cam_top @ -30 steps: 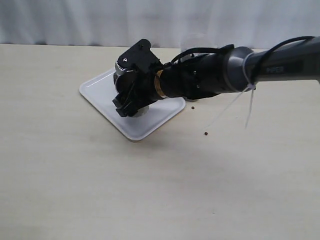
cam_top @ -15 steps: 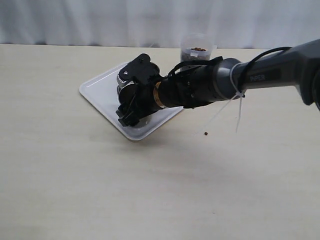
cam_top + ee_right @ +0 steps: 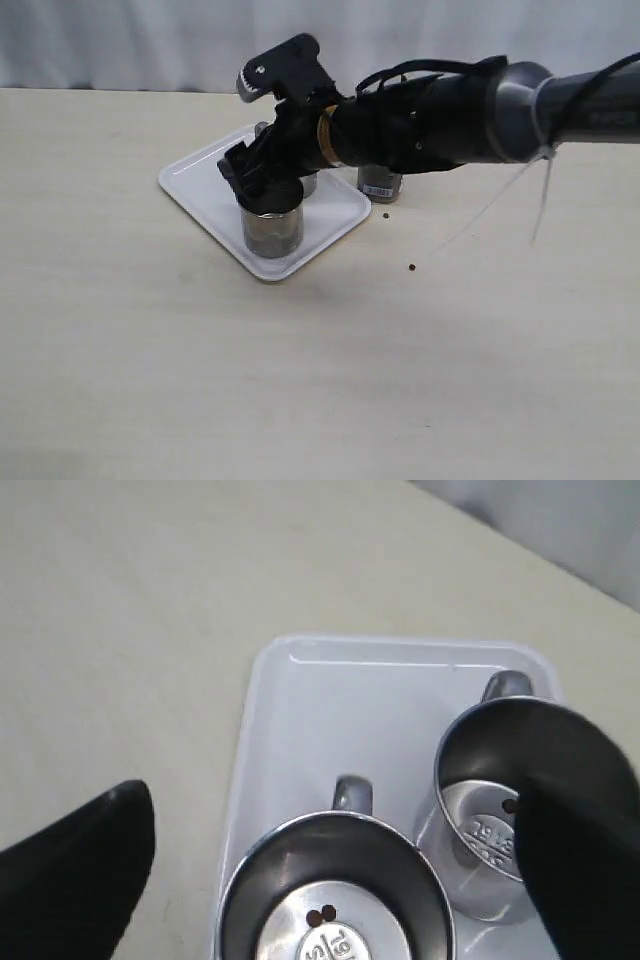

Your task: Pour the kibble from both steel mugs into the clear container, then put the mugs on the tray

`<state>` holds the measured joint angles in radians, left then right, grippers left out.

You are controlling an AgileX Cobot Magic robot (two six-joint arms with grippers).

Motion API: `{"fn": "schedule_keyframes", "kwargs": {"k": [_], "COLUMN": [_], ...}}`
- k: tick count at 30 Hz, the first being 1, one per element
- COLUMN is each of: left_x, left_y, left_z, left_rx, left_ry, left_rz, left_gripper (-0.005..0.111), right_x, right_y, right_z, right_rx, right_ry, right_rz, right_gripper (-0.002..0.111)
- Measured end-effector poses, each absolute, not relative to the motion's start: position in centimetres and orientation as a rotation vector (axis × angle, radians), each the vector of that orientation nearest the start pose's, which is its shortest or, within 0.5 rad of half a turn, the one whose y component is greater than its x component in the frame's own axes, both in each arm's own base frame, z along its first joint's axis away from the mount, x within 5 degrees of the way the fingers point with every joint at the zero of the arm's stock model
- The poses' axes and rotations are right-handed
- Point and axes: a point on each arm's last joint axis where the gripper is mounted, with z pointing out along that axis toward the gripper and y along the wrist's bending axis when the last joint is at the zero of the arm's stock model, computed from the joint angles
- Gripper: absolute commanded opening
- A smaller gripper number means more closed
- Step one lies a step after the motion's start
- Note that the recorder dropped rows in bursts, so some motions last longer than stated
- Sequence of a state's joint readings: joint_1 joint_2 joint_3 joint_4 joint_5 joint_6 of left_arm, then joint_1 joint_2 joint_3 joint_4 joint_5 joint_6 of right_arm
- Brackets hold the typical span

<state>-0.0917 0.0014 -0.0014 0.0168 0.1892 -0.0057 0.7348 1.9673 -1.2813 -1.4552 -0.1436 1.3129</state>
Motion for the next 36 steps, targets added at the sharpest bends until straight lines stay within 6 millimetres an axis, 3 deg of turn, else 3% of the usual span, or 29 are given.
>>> {"fn": "schedule_keyframes", "kwargs": {"k": [2,3,4,5,7,8,13,20,28,36], "left_x": [5.6,5.6,5.6,5.6,5.6,5.6,5.6,5.6,5.6,5.6], "left_y": [-0.5,-0.5,-0.5,-0.5,-0.5,-0.5,-0.5,-0.5,-0.5,-0.5], "left_z": [19.6,19.6,19.6,19.6,19.6,19.6,19.6,19.6,19.6,19.6], "left_rx": [0.083,0.083,0.083,0.083,0.083,0.083,0.083,0.083,0.083,0.083], "left_ry": [1.671,1.671,1.671,1.671,1.671,1.671,1.671,1.671,1.671,1.671], "left_rz": [-0.058,-0.058,-0.058,-0.058,-0.058,-0.058,-0.058,-0.058,-0.058,-0.058], "left_gripper": [0.000,0.000,0.000,0.000,0.000,0.000,0.000,0.000,0.000,0.000], "right_x": [30.9,30.3,29.1,28.2,25.3,23.0,16.6,9.9,5.6,3.1], "right_y": [29.5,28.8,27.4,26.5,23.4,21.0,15.2,9.2,5.4,3.0], "right_z": [21.6,22.6,24.1,24.8,25.8,26.4,25.8,25.0,25.8,27.3], "right_rx": [-0.944,-0.915,-0.871,-0.852,-0.821,-0.804,-0.777,-0.650,-0.541,-0.418], "right_ry": [1.942,1.940,1.936,1.936,1.944,1.939,1.922,1.785,1.495,1.264], "right_rz": [0.512,0.515,0.507,0.501,0.465,0.444,0.456,0.560,0.653,0.632], "right_gripper": [0.075,0.052,0.039,0.018,0.005,0.005,0.005,0.005,0.005,0.005]}}
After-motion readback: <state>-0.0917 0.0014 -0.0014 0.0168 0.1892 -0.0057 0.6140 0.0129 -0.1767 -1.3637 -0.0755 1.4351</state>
